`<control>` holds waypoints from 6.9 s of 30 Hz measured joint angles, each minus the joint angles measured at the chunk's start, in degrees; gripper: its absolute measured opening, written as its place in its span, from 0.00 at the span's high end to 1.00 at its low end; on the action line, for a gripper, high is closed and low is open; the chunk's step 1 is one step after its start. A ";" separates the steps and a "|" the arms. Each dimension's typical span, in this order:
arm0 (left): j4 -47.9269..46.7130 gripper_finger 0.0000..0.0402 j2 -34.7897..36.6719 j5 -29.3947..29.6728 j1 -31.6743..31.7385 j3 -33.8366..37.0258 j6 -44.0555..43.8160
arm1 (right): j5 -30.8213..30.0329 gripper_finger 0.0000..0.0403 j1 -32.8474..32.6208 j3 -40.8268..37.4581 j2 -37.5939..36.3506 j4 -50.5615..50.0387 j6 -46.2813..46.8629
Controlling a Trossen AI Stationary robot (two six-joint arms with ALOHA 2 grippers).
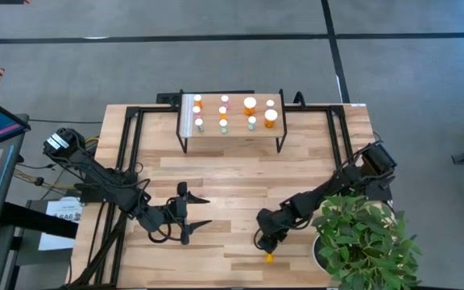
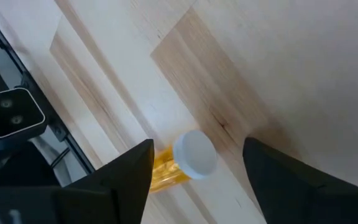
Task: Pick and place medicine bottles onto shelf by color
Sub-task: Put the small orange pill bottle on the shelf
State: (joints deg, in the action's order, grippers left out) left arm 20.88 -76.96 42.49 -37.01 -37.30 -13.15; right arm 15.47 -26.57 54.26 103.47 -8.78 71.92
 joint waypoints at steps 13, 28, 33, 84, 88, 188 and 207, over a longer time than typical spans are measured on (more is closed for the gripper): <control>-0.02 0.32 0.01 0.17 0.00 0.00 -0.17 | 0.62 0.42 0.04 -0.07 0.10 -0.41 -0.35; -0.02 0.32 0.02 0.15 0.00 0.00 -0.17 | 2.28 0.74 0.58 -0.22 0.32 0.00 -2.27; -0.04 0.32 0.02 0.10 0.00 0.00 -0.18 | 3.53 0.78 2.96 -0.15 -0.88 2.37 -10.06; -0.94 0.32 -0.01 -1.36 0.74 0.00 -3.12 | -15.45 0.37 -9.42 1.40 -3.25 -6.33 -83.18; -0.94 0.32 -0.01 -1.51 0.74 0.00 -3.16 | -15.35 0.37 -9.33 1.33 -2.77 -6.50 -83.56; 18.40 0.48 -23.59 -28.37 22.56 -8.44 -23.94 | -62.30 0.65 -0.66 14.78 -5.70 -21.57 -117.48; 17.55 0.69 -23.57 -28.51 22.56 -8.44 -22.27 | -63.92 0.63 0.04 14.78 -5.72 -16.03 -123.01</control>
State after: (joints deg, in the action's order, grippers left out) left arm 38.44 -100.53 13.98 -14.46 -45.74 -35.43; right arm -48.45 -26.52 69.04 97.76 -24.80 -51.09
